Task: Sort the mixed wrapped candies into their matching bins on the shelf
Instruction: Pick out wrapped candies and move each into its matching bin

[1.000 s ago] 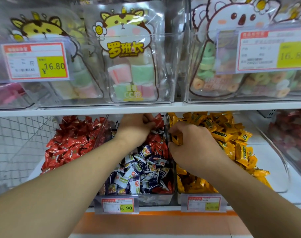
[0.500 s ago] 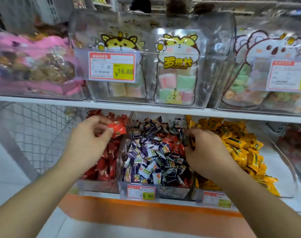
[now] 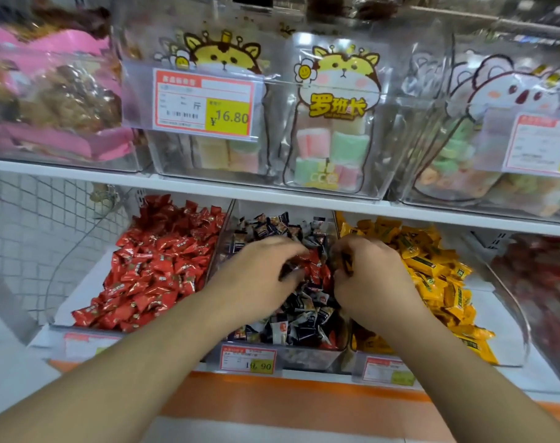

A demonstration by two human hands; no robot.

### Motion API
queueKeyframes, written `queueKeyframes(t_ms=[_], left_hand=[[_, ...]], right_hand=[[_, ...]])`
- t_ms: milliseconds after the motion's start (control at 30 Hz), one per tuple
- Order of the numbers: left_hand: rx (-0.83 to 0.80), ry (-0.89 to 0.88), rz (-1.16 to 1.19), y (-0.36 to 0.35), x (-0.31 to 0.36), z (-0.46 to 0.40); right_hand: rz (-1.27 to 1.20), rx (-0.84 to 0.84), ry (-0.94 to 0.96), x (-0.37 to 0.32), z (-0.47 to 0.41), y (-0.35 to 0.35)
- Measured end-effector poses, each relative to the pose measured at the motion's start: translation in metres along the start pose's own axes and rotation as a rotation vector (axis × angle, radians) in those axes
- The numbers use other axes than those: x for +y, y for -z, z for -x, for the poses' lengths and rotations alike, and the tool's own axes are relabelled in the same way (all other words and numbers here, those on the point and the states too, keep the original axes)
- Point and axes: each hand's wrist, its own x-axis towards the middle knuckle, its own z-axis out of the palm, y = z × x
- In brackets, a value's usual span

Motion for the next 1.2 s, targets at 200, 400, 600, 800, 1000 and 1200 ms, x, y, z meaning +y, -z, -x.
queueKeyframes(t_ms=[200, 400, 600, 800, 1000, 1200], left_hand=[[-0.1, 0.006, -0.15, -0.015, -0.013, -0.012], [-0.111, 0.029, -0.347, -0.003, -0.023, -0.004], [-0.083, 0.111, -0.453, -0.001, 0.002, -0.013], [-0.139, 0.12, -0.335, -0.022, 0.01, -0.045], [-0.2, 0.096, -0.299, -0.031, 0.006, -0.056], [-0.06, 0.095, -0.206, -0.037, 0.001, -0.053]], right_hand=[[-0.039, -0.015, 0.016, 0.009, -0.003, 0.003], [-0.05, -0.008, 0.015, 0.014, -0.003, 0.004], [-0.048, -0.021, 0.02, 0.017, 0.0, 0.005], [-0.074, -0.035, 0.024, 0.018, -0.001, 0.005], [-0.09, -0.047, 0.027, 0.021, -0.003, 0.003], [-0.094, -0.053, 0.024, 0.022, -0.004, 0.003]])
